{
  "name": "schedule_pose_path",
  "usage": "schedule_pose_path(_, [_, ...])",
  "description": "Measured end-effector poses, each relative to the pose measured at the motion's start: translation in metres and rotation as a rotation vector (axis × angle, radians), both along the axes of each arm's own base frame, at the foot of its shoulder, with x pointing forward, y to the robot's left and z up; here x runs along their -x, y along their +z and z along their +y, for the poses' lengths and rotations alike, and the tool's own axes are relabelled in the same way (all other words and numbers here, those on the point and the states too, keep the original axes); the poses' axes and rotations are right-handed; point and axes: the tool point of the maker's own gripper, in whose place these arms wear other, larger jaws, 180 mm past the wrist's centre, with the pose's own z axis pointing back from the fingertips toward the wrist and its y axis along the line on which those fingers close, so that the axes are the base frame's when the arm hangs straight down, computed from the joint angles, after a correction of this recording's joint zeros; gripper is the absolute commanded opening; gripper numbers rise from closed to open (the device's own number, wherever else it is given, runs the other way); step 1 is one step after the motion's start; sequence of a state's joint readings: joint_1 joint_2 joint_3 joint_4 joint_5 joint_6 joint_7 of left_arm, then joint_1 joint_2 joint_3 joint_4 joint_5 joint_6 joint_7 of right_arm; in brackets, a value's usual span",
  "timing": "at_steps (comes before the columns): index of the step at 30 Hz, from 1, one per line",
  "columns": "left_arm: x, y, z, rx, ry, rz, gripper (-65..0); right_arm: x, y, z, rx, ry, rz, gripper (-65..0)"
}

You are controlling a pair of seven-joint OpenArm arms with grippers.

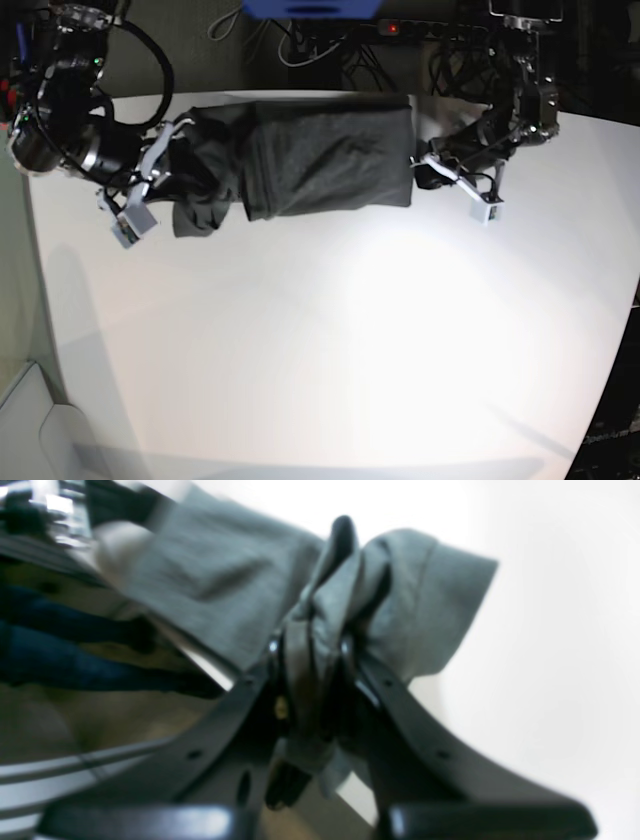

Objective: Layout the t-shirt on the table in an organized manner, then fold the t-shirt properly
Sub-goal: 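Lift the strip end with the right gripper and fold it over toward the left gripper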

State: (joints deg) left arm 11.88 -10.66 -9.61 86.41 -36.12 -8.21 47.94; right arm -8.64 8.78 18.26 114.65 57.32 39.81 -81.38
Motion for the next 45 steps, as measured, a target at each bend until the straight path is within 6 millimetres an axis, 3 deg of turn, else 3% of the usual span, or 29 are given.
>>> schedule_pose_path(10, [0.0,0.0,0.0,0.0,0.0,0.002,-63.6,-0.001,0.026,0.028,-0.151,0.085,-0.055,-65.0])
schedule_pose_path(16, [0.0,0.0,0.0,0.0,-0.002,0.004,-63.6,0.018,0.023,0.075,-0.192,0.25,-0.018,-65.0])
schedule_pose_path(25, [0.0,0.0,-0.001,0.003,-0.002,0.005,-63.6,0.024,0.044,0.133,-0.271,0.446,-0.066,-65.0])
schedule_pose_path(33, [0.0,0.0,-0.001,0.003,0.0,0.003,-63.6,0.024,0.018,0.161,-0.347,0.499,0.053,-65.0])
schedule_pose_path(35, [0.001,-0.001,0.0,0.003,0.002,0.002,-63.6,0.026,0.011,0.163,-0.349,0.507,0.08,-62.0])
schedule_pose_path(41, [0.007,0.009,0.001,-0.047,-0.018,-0.003,-63.5,0.024,0.015,0.17,-0.373,0.518,0.072,-43.4])
schedule_pose_path(45, [0.013,0.013,0.029,-0.084,0.038,0.027,-63.5,0.022,0.019,0.172,-0.397,0.506,0.059,-36.9])
